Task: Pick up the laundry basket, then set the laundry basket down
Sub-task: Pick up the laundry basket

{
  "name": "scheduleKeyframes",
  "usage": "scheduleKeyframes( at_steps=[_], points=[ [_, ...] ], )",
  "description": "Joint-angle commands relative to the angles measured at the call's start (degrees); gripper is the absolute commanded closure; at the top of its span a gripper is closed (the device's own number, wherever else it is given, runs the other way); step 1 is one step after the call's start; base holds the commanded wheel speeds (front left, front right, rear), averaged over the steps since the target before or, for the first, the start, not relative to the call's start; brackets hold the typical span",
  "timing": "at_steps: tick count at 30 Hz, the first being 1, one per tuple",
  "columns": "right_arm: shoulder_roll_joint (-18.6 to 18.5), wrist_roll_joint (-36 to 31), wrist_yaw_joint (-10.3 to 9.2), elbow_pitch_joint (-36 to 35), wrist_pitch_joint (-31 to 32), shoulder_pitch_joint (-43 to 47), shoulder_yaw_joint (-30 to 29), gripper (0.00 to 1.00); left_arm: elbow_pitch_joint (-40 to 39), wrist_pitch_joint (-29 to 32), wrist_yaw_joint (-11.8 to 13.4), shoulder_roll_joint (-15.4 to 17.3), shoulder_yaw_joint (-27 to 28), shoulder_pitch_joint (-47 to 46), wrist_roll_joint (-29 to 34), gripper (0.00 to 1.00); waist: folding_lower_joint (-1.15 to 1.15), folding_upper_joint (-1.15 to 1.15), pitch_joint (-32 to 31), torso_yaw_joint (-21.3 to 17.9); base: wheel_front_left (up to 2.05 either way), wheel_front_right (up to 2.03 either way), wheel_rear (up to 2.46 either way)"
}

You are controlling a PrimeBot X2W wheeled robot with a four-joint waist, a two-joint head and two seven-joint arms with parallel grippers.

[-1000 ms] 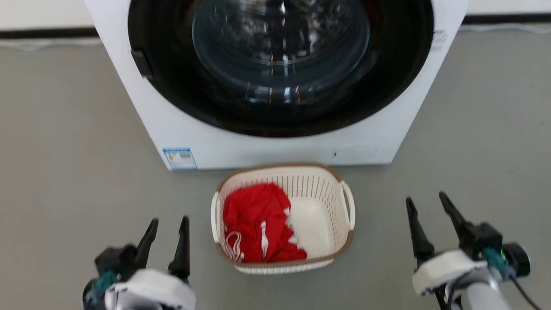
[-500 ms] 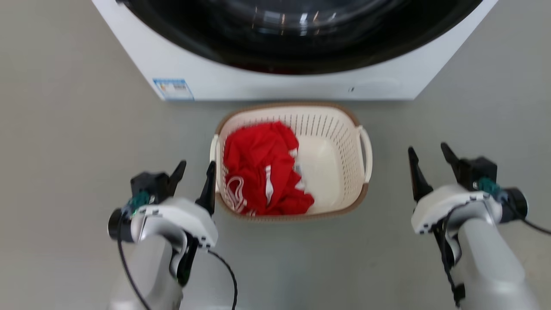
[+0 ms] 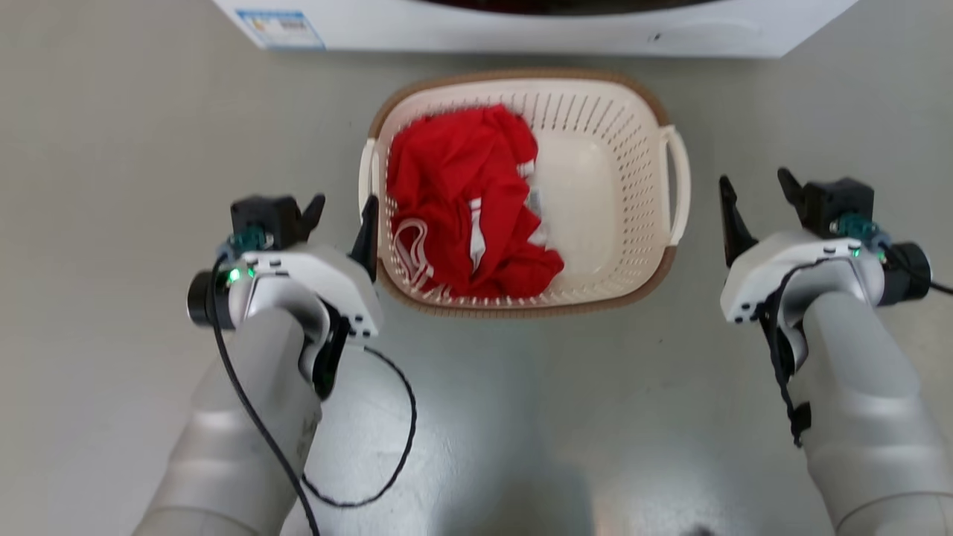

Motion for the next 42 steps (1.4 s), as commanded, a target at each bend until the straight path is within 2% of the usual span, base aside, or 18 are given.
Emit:
scheduleKeyframes(
  at_steps=[1,11,42],
  points=[
    [0.41,-0.54,0.35,-0.12,-0.42,-0.92,0.97,0.00,0.05,-0.60,0.61,1.21,0.60,-1.53,-0.79,0.00,0.00,0.00,2.36,0.78,0.00,0.00,0.00],
    [0.41,-4.55,0.35,3.34,-1.69,-4.83,-0.95,0.00,4.85,-0.60,1.56,1.21,-5.07,-7.35,-4.06,0.00,0.00,0.00,6.82,1.60,0.00,0.00,0.00],
    [0.41,-1.36,0.35,10.42,-4.07,-11.71,2.97,0.00,12.38,-0.24,4.51,1.21,-13.48,-16.27,-9.79,0.00,0.00,0.00,14.43,0.87,0.00,0.00,0.00]
  ],
)
